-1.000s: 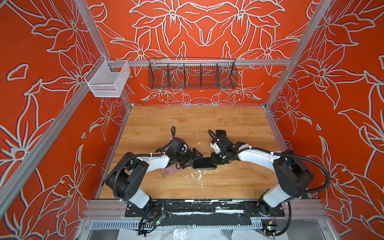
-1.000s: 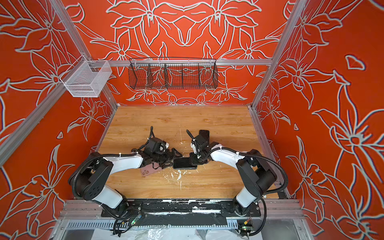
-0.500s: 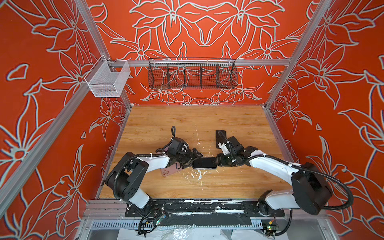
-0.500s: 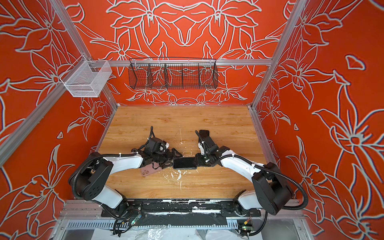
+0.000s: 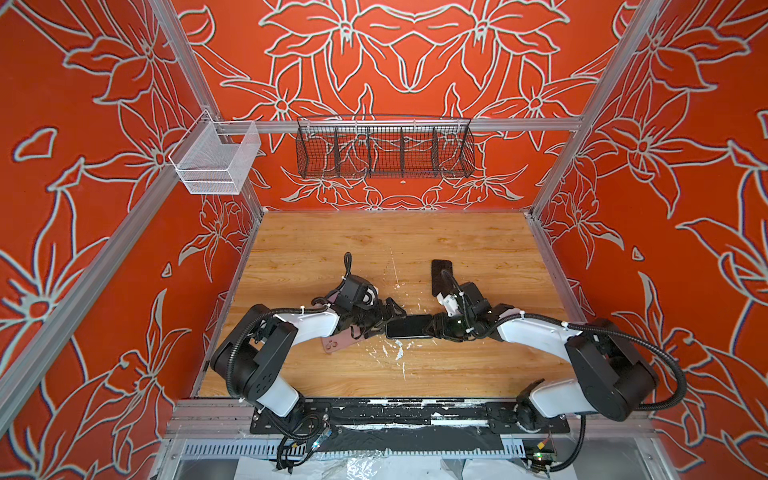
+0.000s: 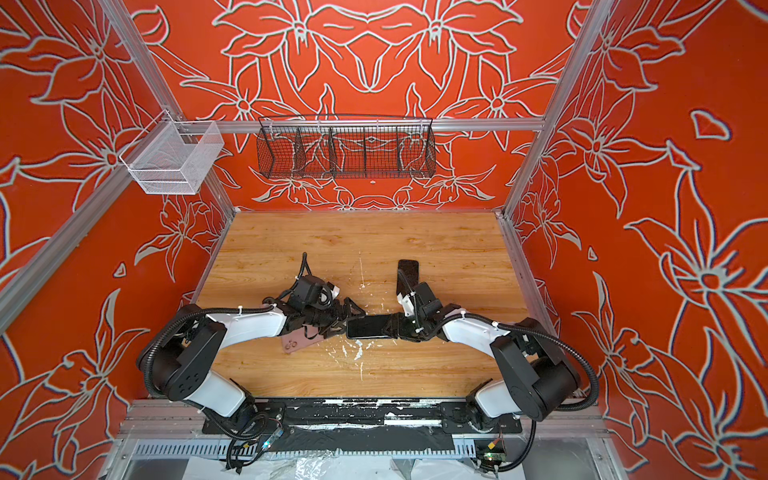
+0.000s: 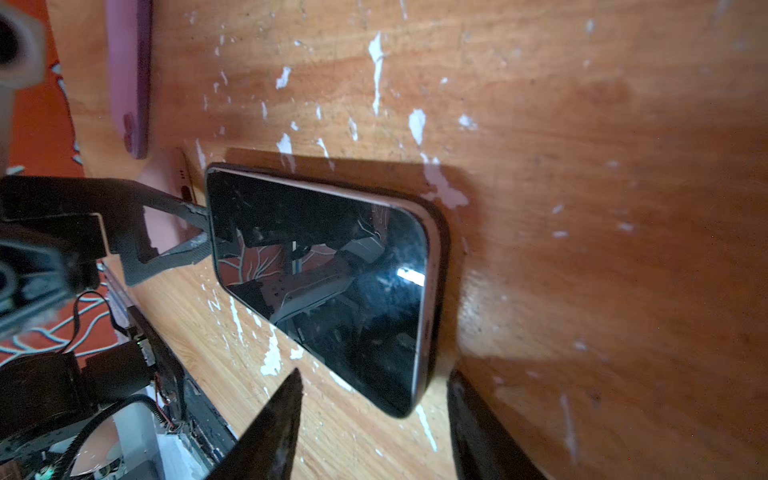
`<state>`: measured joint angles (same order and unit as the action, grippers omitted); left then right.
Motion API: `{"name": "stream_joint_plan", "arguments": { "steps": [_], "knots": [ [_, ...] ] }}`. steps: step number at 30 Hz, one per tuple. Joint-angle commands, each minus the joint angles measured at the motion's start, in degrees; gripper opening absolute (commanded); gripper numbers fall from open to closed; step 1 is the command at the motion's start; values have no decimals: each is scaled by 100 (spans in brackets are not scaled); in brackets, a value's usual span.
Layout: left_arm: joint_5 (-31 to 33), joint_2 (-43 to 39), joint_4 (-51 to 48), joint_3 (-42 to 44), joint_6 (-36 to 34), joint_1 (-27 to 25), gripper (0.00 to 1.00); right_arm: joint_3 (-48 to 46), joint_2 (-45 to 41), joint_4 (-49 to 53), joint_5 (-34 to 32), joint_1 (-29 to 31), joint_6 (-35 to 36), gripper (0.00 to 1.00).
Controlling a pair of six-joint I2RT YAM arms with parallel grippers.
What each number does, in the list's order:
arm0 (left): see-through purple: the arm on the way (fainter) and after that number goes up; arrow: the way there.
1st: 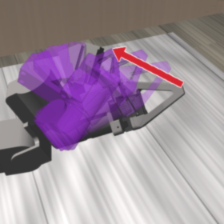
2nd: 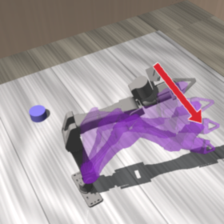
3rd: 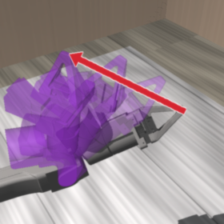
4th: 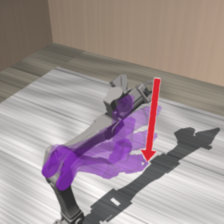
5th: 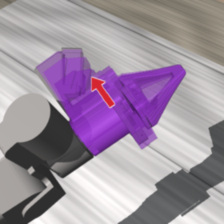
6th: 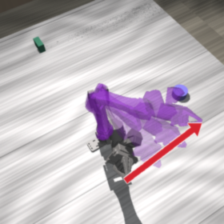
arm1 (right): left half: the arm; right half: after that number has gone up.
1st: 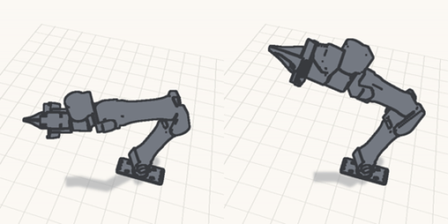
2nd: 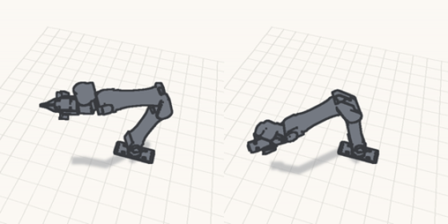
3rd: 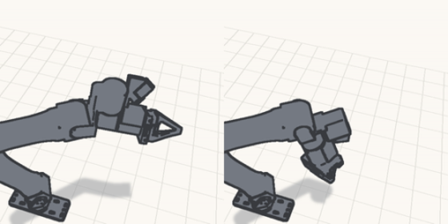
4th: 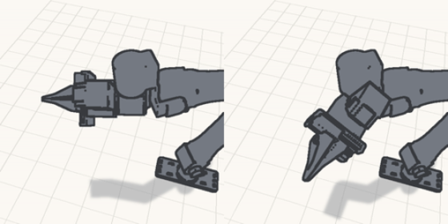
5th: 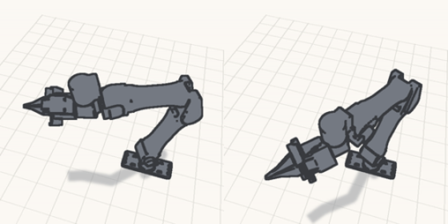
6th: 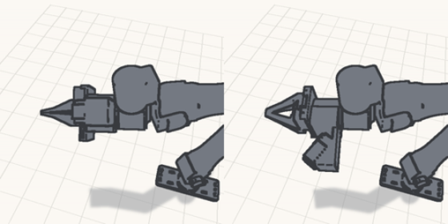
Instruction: Put the phone into the phone case
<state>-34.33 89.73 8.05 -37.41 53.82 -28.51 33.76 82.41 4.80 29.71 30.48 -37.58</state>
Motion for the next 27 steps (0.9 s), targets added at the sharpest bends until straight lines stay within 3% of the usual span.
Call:
{"name": "stream_joint_plan", "arguments": {
  "steps": [1, 17, 27],
  "knots": [
    [-118, -36, -155, -60, -56, -46, 97, -166, 208, -424, 223, -94, -139, 58],
    [-154, 160, -85, -92, -65, -66, 97, -353, 548, -2075, 1601, -218, -240, 59],
    [42, -151, -50, -65, -47, -66, 99, -310, 660, -1692, 1210, -303, -140, 57]
  ]
}}
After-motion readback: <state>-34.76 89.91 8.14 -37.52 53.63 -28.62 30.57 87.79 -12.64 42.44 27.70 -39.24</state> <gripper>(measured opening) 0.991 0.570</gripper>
